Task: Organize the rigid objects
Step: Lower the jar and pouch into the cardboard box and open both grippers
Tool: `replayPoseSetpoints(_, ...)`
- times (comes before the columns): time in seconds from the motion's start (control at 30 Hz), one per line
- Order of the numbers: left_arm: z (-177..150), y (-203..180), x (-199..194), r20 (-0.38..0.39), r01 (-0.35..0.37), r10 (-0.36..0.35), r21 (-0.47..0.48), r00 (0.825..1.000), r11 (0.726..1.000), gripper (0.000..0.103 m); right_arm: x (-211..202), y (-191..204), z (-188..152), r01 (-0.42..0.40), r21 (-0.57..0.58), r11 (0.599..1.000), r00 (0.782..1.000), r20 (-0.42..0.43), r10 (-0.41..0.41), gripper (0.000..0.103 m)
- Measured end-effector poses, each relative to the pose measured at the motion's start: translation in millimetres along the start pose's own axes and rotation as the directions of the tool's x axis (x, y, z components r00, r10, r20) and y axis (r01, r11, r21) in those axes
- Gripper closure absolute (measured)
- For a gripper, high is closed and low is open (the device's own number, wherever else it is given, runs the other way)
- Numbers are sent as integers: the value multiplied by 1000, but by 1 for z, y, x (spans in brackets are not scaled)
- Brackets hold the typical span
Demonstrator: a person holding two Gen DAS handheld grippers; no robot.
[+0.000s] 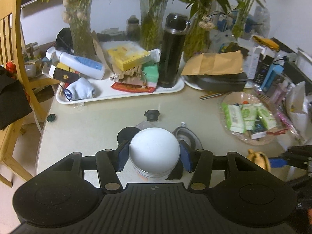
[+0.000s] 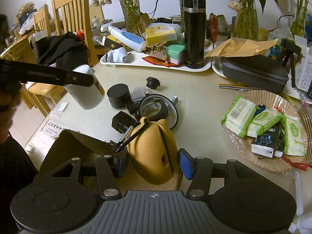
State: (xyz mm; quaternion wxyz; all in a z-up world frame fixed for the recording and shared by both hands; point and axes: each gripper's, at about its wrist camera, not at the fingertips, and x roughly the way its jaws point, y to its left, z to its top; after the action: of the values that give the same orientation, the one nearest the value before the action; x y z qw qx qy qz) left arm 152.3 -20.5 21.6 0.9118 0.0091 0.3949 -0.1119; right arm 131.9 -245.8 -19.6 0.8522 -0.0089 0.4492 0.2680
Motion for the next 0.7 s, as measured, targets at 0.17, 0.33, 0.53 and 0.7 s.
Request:
replayPoseSetpoints(0.17,-5,-3,-18,4,21,-21,9,1000,1000,50,2,3,-1,-5,-10,1000,1000,-14,5,46)
replayPoseSetpoints(0.33,-12,-7,-33,-2,45,-45,23,999,999,50,5,7,-2,-19,-20,1000,999,-34,18,46)
replayPoseSetpoints(0.53,-28,-12,-42,-33,73,-71,38,997,997,50,11,15,-7,-61,-56,997,994,-89,56,46)
replayPoseSetpoints(0.7,-44,-15,-41,-73,94,-91,47,993,994,50,19,27,-12,-79,-112,991,987,-148,62,46)
